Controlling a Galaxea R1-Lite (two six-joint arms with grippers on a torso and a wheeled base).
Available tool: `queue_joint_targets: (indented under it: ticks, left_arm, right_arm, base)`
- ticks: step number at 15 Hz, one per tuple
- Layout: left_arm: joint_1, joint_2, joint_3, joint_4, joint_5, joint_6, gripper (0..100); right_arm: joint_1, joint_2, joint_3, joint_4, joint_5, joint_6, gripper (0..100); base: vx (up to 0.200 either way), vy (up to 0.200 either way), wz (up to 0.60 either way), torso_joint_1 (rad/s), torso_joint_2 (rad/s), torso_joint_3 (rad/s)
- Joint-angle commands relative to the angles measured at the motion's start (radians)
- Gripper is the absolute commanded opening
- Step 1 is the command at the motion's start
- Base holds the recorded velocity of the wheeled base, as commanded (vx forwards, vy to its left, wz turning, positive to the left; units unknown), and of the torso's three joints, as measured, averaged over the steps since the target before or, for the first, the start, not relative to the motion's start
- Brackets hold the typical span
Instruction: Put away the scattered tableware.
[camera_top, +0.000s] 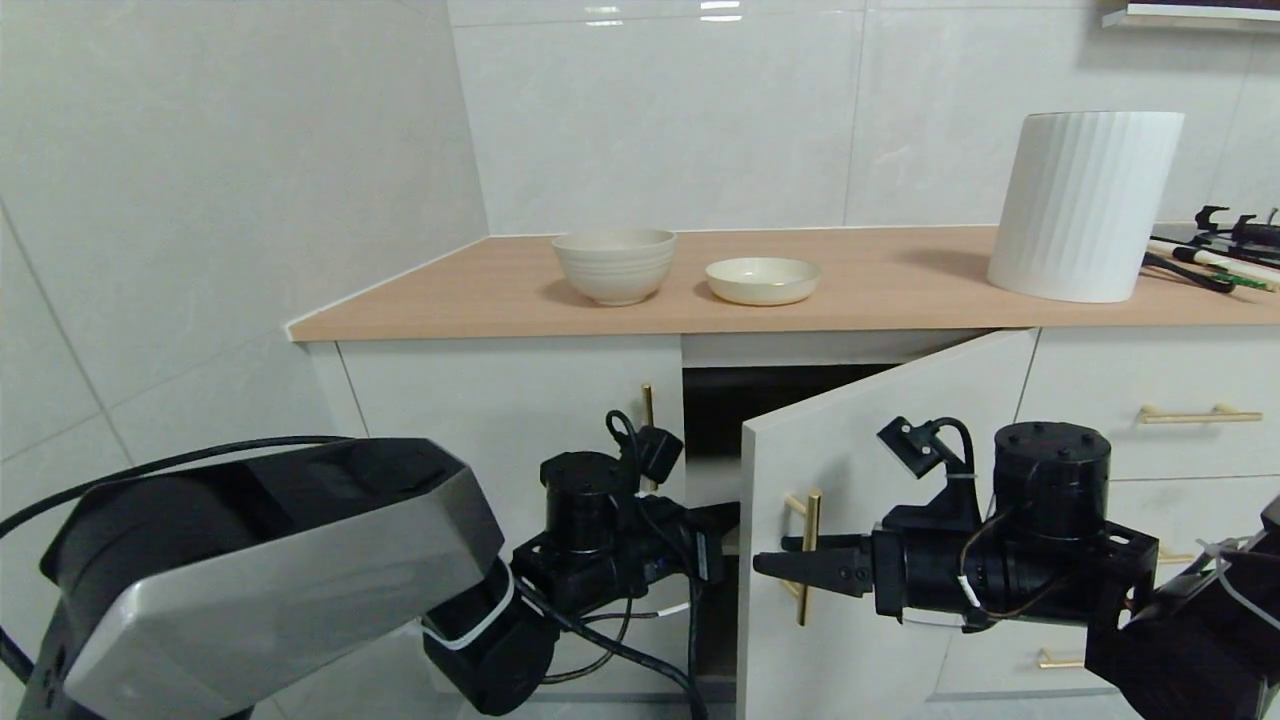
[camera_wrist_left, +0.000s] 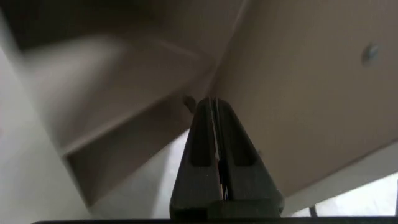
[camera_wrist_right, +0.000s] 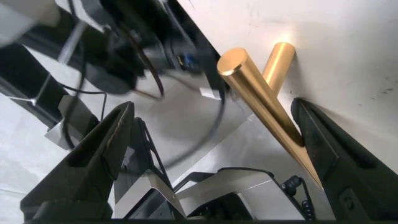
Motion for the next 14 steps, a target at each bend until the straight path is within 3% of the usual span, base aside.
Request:
queue_joint_targets:
  ticks: [1,10,14]
  left_arm:
    - [-0.011,0.02,-0.01,-0.028,0.001,0.002,0]
    - [-0.067,-0.043,0.022,-0.059,-0.006,0.0,0]
    - [-0.067,-0.049,0.026,-0.061,-0.006,0.0,0]
  right_arm:
    - [-0.004,0.007,0.028,-0.036,-0.004,0.0,100]
    - [-0.068,-0.052,0.129,-0.074,-0.098,-0.002,100]
    - [-0.038,-0.179,0.293,-0.077,-0.073,-0.066,100]
  base:
    - [0.0,0.0,0.0,0.0,0.0,0.0]
    - [0.0,0.0,0.0,0.0,0.0,0.0]
    - [0.0,0.0,0.0,0.0,0.0,0.0]
